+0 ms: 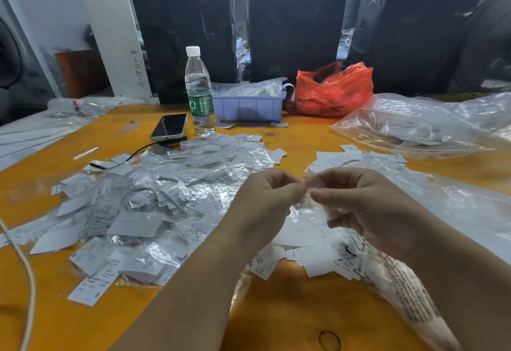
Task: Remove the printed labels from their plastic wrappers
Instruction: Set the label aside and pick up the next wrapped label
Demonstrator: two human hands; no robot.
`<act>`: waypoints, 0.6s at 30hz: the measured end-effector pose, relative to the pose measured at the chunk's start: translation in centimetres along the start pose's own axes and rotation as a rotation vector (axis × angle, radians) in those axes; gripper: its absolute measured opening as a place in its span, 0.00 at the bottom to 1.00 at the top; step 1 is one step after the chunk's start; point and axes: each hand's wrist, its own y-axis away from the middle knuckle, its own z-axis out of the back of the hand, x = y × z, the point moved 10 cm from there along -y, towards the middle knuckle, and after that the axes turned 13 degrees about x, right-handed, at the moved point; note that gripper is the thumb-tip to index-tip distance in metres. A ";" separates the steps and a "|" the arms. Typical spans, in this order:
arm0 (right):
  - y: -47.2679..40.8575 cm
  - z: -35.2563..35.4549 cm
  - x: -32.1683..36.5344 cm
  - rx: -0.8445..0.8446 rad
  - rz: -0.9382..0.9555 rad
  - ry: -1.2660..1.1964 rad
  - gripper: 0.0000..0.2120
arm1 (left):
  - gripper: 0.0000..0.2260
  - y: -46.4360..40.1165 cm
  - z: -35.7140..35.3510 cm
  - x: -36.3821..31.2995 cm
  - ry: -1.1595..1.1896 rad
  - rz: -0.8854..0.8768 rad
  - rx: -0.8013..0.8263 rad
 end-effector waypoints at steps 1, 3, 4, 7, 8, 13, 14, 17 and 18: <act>0.0 -0.3 -0.1 0.029 -0.010 0.010 0.16 | 0.05 0.0 0.2 0.0 -0.004 -0.007 -0.013; 0.0 -0.7 -0.1 0.060 -0.016 0.040 0.18 | 0.07 0.1 0.3 -0.2 0.002 -0.021 -0.016; 0.0 -0.6 0.0 0.059 -0.014 0.058 0.18 | 0.07 0.2 0.2 -0.4 0.010 -0.028 -0.013; 0.0 -0.3 0.0 0.030 -0.008 0.049 0.13 | 0.09 0.3 0.5 -0.6 0.046 -0.040 -0.048; 0.0 -0.2 0.0 0.027 -0.005 0.031 0.10 | 0.09 0.3 1.0 -0.5 0.077 -0.041 -0.083; -0.2 -0.5 0.1 0.042 0.011 -0.015 0.06 | 0.07 0.8 2.4 -1.0 0.200 -0.105 -0.200; -0.2 -0.6 0.2 0.049 0.016 -0.027 0.06 | 0.07 0.9 2.6 -1.2 0.212 -0.124 -0.213; -0.2 -0.9 0.4 0.081 0.035 -0.046 0.07 | 0.07 1.1 3.1 -1.4 0.240 -0.170 -0.251; -0.2 -1.0 0.5 0.096 0.040 -0.039 0.07 | 0.07 1.2 3.2 -1.5 0.247 -0.179 -0.258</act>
